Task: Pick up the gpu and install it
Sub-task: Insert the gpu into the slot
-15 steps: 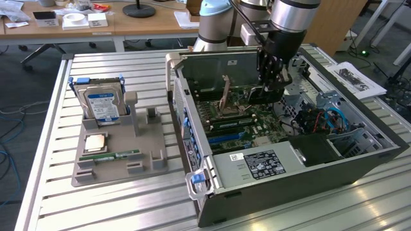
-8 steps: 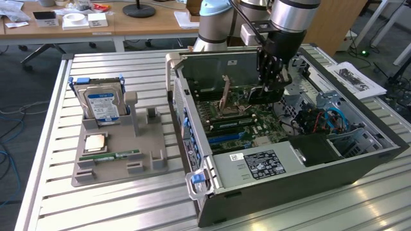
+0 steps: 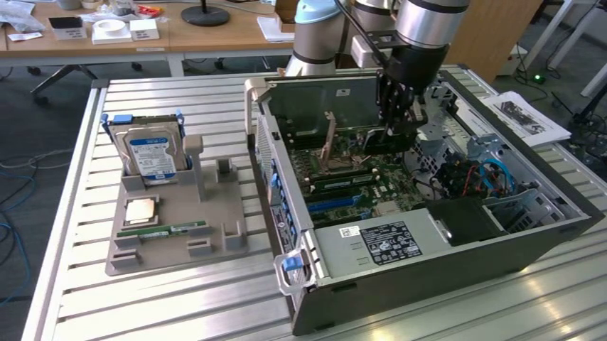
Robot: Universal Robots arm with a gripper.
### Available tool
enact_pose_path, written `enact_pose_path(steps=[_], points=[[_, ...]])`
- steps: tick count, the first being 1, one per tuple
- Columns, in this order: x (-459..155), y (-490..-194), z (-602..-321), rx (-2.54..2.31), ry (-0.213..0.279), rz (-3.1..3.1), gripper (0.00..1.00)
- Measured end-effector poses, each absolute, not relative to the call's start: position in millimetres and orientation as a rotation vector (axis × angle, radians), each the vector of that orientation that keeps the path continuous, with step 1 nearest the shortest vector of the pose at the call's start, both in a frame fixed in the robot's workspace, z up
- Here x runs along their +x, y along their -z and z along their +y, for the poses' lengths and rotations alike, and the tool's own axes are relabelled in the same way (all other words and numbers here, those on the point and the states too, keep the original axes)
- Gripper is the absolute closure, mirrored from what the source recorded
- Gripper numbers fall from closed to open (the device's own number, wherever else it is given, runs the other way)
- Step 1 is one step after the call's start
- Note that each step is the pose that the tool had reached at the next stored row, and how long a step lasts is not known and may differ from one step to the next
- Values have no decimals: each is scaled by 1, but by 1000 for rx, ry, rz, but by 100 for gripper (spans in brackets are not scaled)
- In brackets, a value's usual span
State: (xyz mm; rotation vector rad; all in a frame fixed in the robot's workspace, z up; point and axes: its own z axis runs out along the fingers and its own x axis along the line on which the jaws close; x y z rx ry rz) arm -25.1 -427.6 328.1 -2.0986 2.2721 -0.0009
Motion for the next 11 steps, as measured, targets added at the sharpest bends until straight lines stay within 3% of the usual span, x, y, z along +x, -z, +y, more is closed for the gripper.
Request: enact_pose_path(steps=[11], points=[[-33, -328, -428, -2099, 1, 2272, 73]])
